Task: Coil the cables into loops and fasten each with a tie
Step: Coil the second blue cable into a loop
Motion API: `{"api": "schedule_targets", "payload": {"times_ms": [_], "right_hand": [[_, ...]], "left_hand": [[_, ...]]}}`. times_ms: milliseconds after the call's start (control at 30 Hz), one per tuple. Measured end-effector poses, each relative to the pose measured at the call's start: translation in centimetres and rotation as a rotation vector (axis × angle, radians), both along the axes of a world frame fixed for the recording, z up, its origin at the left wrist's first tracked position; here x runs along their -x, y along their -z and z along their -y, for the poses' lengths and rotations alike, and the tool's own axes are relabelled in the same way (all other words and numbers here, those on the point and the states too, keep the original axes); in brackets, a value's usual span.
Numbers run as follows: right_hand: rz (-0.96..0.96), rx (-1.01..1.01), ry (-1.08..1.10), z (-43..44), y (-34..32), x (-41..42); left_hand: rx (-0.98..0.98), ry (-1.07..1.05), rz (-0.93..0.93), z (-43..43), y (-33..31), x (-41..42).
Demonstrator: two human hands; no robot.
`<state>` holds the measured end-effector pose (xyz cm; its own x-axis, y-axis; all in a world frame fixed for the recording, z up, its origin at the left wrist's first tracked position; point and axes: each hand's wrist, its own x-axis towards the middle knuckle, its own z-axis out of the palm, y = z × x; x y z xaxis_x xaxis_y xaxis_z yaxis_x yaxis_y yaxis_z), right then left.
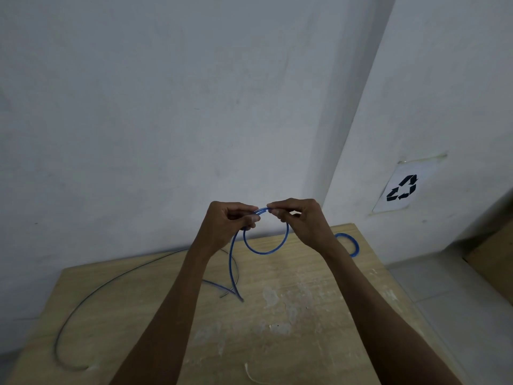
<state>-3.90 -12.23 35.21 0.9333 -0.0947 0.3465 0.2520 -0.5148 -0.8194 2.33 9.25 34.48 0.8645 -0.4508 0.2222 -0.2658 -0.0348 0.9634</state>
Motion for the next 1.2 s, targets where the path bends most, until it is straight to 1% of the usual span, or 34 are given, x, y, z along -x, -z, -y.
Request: {"api": "schedule_targets", "payload": {"times_ms": [100, 200, 300, 433, 533, 767, 833, 900, 1000, 1100, 1200], "right_hand": [[-0.023, -0.017, -0.022, 0.1, -0.1, 0.1], [-0.034, -0.066, -0.043, -0.1, -0.2, 0.1], [-0.036, -0.12, -0.019, -0.4, -0.3, 0.2], [-0.048, -0.199, -0.026, -0.6, -0.5, 0.1], [-0.06, -0.234, -0.025, -0.6, -0.6, 0.0], [-0.079, -0.108, -0.005, -0.1, -0.3, 0.0], [-0.066, -0.115, 0.008, -0.1, -0.3, 0.0], [-0.046, -0.138, 0.036, -0.1, -0.5, 0.0], [-0.047, -0.224, 0.061, 0.0, -0.5, 0.1], [-0.041, -0.265, 0.056, -0.2, -0.2, 0.1], [-0.038, -0.258, 0.144, -0.7, 0.7, 0.0]], "left_hand": [[-0.011, 0.016, 0.015, -0.1, -0.1, -0.2], [-0.008, -0.018, 0.045, -0.1, 0.0, -0.3], [-0.016, -0.041, 0.074, 0.0, 0.1, -0.3], [-0.04, -0.015, 0.117, 0.4, -0.1, -0.1], [-0.039, -0.017, 0.117, 0.7, -0.2, 0.0], [-0.018, -0.009, 0.061, 0.9, 0.0, 0.2], [-0.007, 0.019, 0.041, 1.0, -0.1, 0.3], [0.02, 0.067, -0.021, 1.0, -0.3, 0.4], [0.03, 0.105, -0.1, 0.9, -0.4, 0.5], [0.049, 0.038, -0.08, 1.0, -0.4, 0.4], [0.168, -0.127, -0.087, 1.5, -0.7, 0.2]]}}
